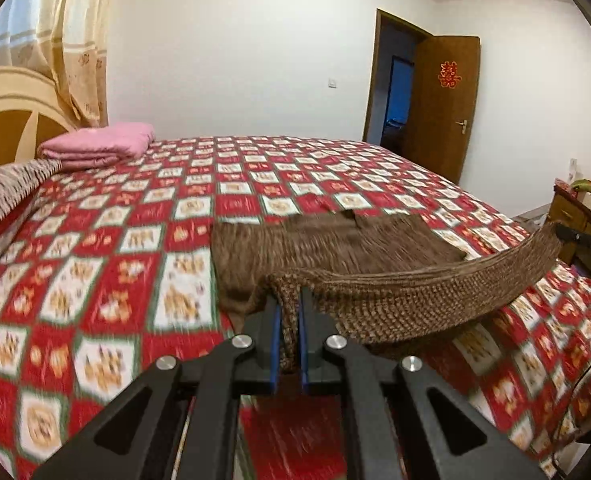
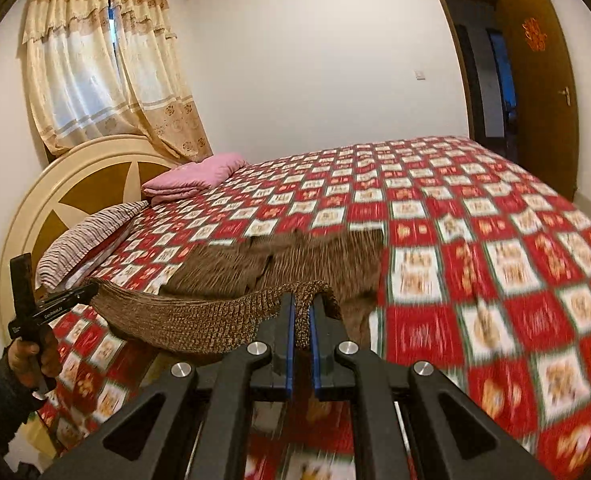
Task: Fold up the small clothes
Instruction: 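Lift the held hem with both tools and fold it over toward the collar, then open both tools and release the folded sweater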
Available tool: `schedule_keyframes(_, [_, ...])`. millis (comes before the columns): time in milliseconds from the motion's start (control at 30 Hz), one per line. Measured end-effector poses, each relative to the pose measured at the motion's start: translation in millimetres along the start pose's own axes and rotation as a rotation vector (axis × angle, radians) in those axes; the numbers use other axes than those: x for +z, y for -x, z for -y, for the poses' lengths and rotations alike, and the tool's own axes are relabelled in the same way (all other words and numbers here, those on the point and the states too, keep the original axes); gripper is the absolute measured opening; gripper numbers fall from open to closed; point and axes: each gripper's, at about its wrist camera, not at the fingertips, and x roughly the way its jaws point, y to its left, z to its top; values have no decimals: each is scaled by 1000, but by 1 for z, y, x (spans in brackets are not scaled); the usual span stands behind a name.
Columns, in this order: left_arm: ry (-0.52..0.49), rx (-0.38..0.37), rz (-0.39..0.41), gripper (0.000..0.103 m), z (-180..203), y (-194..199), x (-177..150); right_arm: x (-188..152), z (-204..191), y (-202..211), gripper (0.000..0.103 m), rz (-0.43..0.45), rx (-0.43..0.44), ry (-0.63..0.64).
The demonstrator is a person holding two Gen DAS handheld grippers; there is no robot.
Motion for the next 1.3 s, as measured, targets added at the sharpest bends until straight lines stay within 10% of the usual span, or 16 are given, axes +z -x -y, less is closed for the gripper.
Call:
schedule_keyframes(367, [-39, 87, -21, 8, -10, -95, 57, 74, 18, -99, 6, -22, -42, 16])
schedule_keyframes(767, [-123, 301, -264, 19, -16, -227, 29, 48, 78, -272, 11, -268, -206, -29])
schedule_keyframes(800, [-119, 287, -247, 24, -17, -215, 25, 44, 76, -274, 21, -281, -223, -18])
schedule_keyframes(867, [-151, 308, -225, 75, -14, -197, 17, 34, 66, -267, 53, -282, -224, 38])
schedule_keyframes(933, [-206, 328, -193, 93, -10, -181, 8, 24, 46, -257, 78, -268, -255, 158])
schedule_keyframes(1133, [-396, 442, -208, 97, 3, -209, 9, 5, 4, -283, 81, -324, -370, 507])
schedule_keyframes(1300, [-406, 506, -182, 102, -9, -228, 36, 32, 15, -313, 81, -329, -414, 518])
